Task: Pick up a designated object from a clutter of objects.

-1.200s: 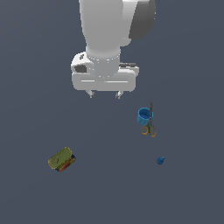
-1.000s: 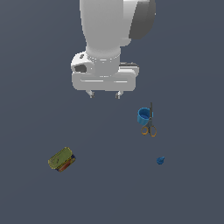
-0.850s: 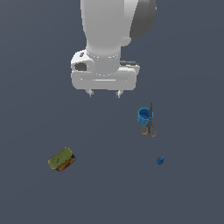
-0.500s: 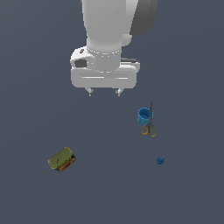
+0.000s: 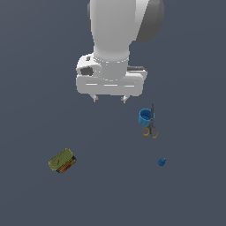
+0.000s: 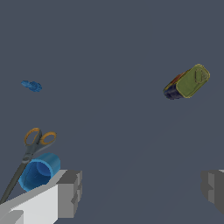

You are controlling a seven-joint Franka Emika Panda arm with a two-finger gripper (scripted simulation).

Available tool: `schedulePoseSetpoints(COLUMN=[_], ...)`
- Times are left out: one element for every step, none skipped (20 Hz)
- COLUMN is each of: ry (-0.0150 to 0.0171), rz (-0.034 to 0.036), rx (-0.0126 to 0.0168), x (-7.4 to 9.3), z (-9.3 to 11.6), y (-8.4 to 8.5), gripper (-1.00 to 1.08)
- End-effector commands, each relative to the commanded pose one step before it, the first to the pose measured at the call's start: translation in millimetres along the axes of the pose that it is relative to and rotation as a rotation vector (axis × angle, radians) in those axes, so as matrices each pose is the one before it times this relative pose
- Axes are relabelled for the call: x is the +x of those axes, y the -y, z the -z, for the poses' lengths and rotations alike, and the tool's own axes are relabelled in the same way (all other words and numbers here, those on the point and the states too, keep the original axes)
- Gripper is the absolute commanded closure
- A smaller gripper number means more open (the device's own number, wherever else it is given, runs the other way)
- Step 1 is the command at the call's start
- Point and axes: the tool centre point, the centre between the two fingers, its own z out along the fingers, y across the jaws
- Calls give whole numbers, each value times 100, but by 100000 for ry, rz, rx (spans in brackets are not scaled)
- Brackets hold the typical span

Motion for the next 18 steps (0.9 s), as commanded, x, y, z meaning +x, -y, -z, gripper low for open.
schedulePoseSetpoints(ry=[-22,-33,-36,-37,-38,-39,-38,-37,-35,-30,-24,-17,-10,-2,6,15,25,34], rz=[-1659,-831,-897,-961,-1032,-1103,-1168,-1240,-1311,-1340,-1343,-1346,-1350,-1355,-1359,-1365,-1370,-1375], rx=[6,10,16,24,33,43,55,69,84,98,109,120,131,141,151,160,169,176], x=[939,442,466,488,506,520,529,534,534,512,477,442,406,369,331,293,254,214], z=[-577,-280,-311,-345,-380,-418,-459,-502,-547,-577,-596,-614,-632,-650,-668,-686,-703,-720], y=[899,440,487,538,588,641,701,758,817,854,870,886,899,911,922,929,936,941], gripper=[-92,-92,-92,-92,-92,-92,-92,-92,-92,-92,-92,-92,-92,-92,-92,-92,-92,-92])
